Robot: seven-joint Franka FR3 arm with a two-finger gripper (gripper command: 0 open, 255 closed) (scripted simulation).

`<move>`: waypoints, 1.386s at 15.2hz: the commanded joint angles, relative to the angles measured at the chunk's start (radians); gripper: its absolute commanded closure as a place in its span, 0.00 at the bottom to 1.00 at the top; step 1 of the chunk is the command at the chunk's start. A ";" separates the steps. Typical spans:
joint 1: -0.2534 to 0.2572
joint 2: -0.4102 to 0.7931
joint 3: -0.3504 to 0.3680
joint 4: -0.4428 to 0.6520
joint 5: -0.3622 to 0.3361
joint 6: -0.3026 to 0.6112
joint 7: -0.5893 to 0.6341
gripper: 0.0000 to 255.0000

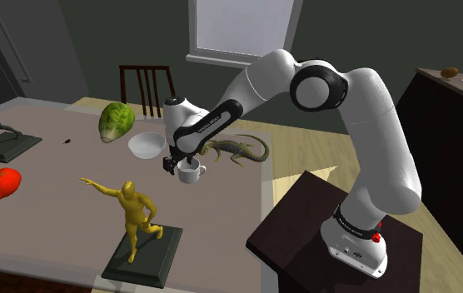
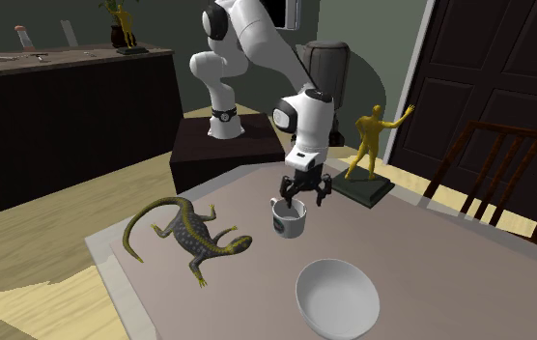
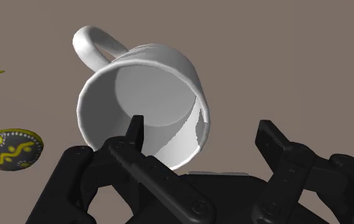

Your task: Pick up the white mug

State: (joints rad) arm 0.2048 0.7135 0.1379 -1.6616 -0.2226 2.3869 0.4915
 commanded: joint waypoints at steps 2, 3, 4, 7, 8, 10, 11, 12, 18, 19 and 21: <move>0.006 0.041 -0.005 0.027 -0.005 0.015 0.005 0.00; 0.008 0.051 -0.007 0.029 -0.007 0.022 0.007 0.00; 0.009 0.061 -0.008 0.032 -0.009 0.030 0.008 0.00; 0.010 0.078 -0.011 0.036 -0.011 0.042 0.010 0.00; 0.010 0.077 -0.011 0.034 -0.011 0.043 0.010 1.00; 0.010 0.077 -0.011 0.035 -0.011 0.043 0.010 1.00; 0.010 0.077 -0.011 0.035 -0.011 0.043 0.010 1.00; 0.010 0.077 -0.011 0.035 -0.011 0.043 0.010 1.00; 0.009 0.067 -0.009 0.033 -0.010 0.034 0.009 1.00; 0.008 0.057 -0.008 0.031 -0.008 0.027 0.007 1.00; 0.006 0.037 -0.004 0.026 -0.005 0.011 0.005 1.00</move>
State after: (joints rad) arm 0.2115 0.7604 0.1320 -1.6327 -0.2287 2.4054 0.4970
